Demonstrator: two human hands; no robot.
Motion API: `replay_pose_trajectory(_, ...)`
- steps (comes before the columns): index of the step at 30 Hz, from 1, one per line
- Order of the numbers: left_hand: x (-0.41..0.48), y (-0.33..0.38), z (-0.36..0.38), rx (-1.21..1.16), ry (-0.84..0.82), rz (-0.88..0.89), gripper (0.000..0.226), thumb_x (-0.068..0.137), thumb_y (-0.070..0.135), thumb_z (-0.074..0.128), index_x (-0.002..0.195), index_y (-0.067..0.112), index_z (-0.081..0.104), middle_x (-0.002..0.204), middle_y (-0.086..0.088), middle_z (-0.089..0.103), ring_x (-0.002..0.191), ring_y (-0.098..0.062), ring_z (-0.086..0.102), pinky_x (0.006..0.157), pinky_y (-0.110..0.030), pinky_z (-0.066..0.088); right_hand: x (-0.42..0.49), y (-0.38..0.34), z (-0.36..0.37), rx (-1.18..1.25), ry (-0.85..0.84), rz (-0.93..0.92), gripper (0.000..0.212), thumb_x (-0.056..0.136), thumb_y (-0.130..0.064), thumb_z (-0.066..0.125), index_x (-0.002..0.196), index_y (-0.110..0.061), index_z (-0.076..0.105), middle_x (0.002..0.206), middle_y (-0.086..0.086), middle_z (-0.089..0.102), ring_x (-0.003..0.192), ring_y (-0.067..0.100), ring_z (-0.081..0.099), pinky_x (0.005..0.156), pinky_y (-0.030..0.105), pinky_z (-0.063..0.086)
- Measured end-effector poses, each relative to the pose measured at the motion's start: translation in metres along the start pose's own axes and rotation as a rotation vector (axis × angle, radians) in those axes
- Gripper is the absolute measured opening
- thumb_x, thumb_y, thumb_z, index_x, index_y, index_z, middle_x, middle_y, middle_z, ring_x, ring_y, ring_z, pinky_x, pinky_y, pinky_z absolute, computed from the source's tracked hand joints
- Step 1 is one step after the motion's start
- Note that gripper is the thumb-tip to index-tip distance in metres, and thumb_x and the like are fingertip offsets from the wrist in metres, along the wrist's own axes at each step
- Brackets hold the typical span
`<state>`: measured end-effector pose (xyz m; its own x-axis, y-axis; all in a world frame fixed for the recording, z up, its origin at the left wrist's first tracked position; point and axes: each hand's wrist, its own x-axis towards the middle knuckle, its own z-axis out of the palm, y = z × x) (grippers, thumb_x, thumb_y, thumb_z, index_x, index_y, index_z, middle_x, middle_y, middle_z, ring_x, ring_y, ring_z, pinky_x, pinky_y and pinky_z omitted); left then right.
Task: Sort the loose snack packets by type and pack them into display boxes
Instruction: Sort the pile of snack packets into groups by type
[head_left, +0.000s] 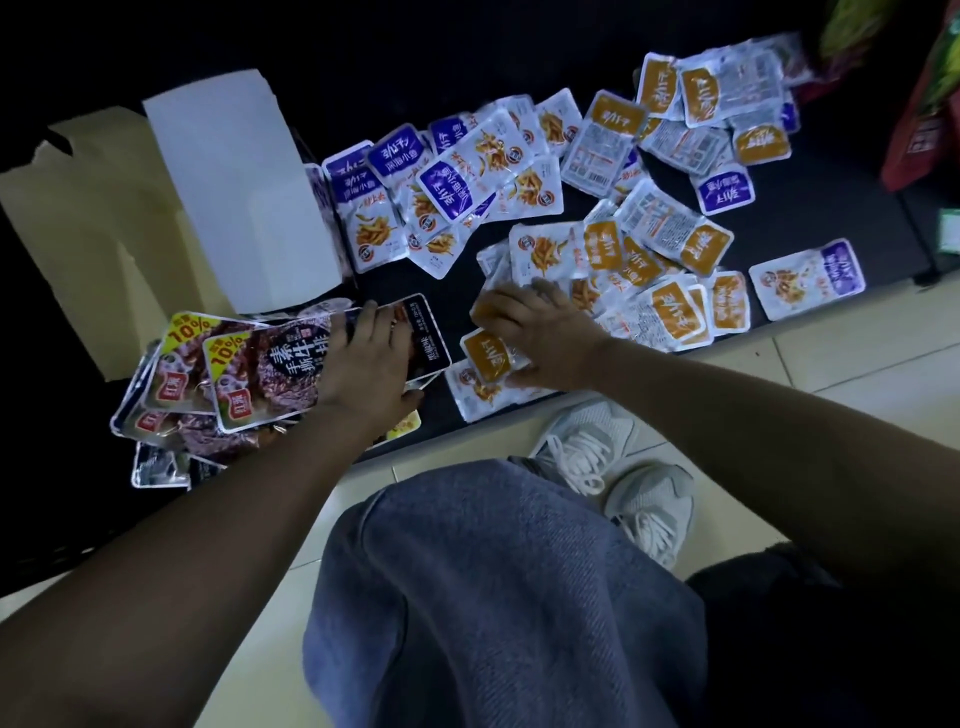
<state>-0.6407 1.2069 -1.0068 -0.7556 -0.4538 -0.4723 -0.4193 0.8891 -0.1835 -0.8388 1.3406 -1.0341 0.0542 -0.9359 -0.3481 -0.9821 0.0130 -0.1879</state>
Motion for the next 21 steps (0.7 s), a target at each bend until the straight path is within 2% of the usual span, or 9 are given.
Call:
replay_pose_trajectory(3, 0.000, -0.001, 0.000, -0.081, 0.020, 0.009, 0.076, 0.081, 0.052, 0.059, 0.137, 0.008, 0.032, 0.149, -0.014, 0.028, 0.144, -0.031, 0.015, 0.116, -0.051, 0.012, -0.009, 0.018, -0.007, 0.044, -0.017, 0.063, 0.081, 0.083, -0.045, 0.065, 0.150, -0.021, 0.027, 0.158, -0.001, 0.021, 0.148, 0.021, 0.008, 0.116, 0.050, 0.004)
replay_pose_trajectory(6, 0.000, 0.002, -0.002, -0.142, 0.012, 0.023, 0.079, 0.080, 0.044, 0.062, 0.144, 0.018, 0.026, 0.151, -0.014, 0.022, 0.145, -0.032, 0.011, 0.117, -0.053, 0.009, -0.017, 0.026, -0.009, 0.024, -0.017, 0.111, 0.081, 0.075, -0.043, 0.068, 0.146, -0.022, 0.034, 0.152, -0.002, 0.029, 0.145, 0.021, 0.016, 0.115, 0.050, 0.009)
replay_pose_trajectory(8, 0.001, 0.005, -0.003, -0.123, 0.001, 0.073, 0.083, 0.082, 0.042, 0.062, 0.150, 0.028, 0.017, 0.156, -0.013, 0.013, 0.146, -0.032, 0.007, 0.117, -0.053, 0.007, -0.020, 0.028, -0.008, -0.005, -0.026, 0.128, 0.084, 0.070, -0.048, 0.067, 0.143, -0.023, 0.036, 0.146, -0.001, 0.034, 0.139, 0.022, 0.026, 0.112, 0.049, 0.015)
replay_pose_trajectory(10, 0.003, 0.007, -0.004, -0.096, -0.017, 0.118, 0.083, 0.084, 0.046, 0.059, 0.152, 0.030, 0.015, 0.158, -0.011, 0.009, 0.146, -0.030, 0.004, 0.118, -0.051, 0.003, -0.023, 0.029, -0.008, -0.042, -0.022, 0.119, 0.085, 0.066, -0.060, 0.059, 0.141, -0.025, 0.039, 0.141, 0.000, 0.037, 0.131, 0.024, 0.034, 0.106, 0.046, 0.023)
replay_pose_trajectory(12, 0.008, 0.009, -0.005, -0.130, 0.005, 0.131, 0.076, 0.084, 0.049, 0.058, 0.149, 0.025, 0.026, 0.156, -0.013, 0.016, 0.146, -0.030, 0.007, 0.119, -0.049, 0.003, -0.025, 0.030, -0.012, -0.018, 0.032, 0.110, 0.085, 0.065, -0.070, 0.042, 0.136, -0.025, 0.047, 0.134, 0.003, 0.045, 0.123, 0.026, 0.041, 0.099, 0.045, 0.028)
replay_pose_trajectory(14, 0.014, 0.013, -0.011, -0.174, 0.053, 0.128, 0.067, 0.085, 0.047, 0.058, 0.142, 0.018, 0.040, 0.151, -0.015, 0.026, 0.145, -0.031, 0.012, 0.117, -0.045, 0.006, -0.025, 0.035, -0.015, 0.040, 0.123, 0.120, 0.080, 0.066, -0.070, 0.037, 0.130, -0.025, 0.055, 0.127, 0.007, 0.050, 0.117, 0.030, 0.046, 0.096, 0.046, 0.032)
replay_pose_trajectory(17, 0.027, 0.025, -0.023, -0.216, 0.088, 0.129, 0.057, 0.088, 0.041, 0.055, 0.136, 0.012, 0.045, 0.148, -0.014, 0.030, 0.142, -0.030, 0.017, 0.115, -0.041, 0.012, -0.024, 0.048, -0.017, 0.064, 0.162, 0.224, 0.079, 0.068, -0.064, 0.044, 0.134, -0.023, 0.050, 0.143, 0.012, 0.041, 0.131, 0.035, 0.036, 0.101, 0.050, 0.029)
replay_pose_trajectory(19, 0.039, 0.035, -0.030, -0.277, 0.110, 0.126, 0.053, 0.090, 0.037, 0.055, 0.136, 0.012, 0.044, 0.147, -0.013, 0.031, 0.139, -0.028, 0.021, 0.111, -0.039, 0.018, -0.027, 0.055, -0.016, 0.092, 0.096, 0.269, 0.080, 0.073, -0.059, 0.054, 0.144, -0.024, 0.040, 0.153, 0.010, 0.029, 0.139, 0.033, 0.026, 0.106, 0.051, 0.024)
replay_pose_trajectory(21, 0.054, 0.044, -0.036, -0.378, 0.111, 0.113, 0.054, 0.092, 0.035, 0.054, 0.139, 0.013, 0.041, 0.148, -0.012, 0.030, 0.139, -0.028, 0.022, 0.111, -0.040, 0.023, -0.030, 0.061, -0.014, 0.083, 0.032, 0.245, 0.080, 0.079, -0.051, 0.061, 0.148, -0.023, 0.033, 0.155, 0.007, 0.027, 0.138, 0.031, 0.027, 0.106, 0.049, 0.026)
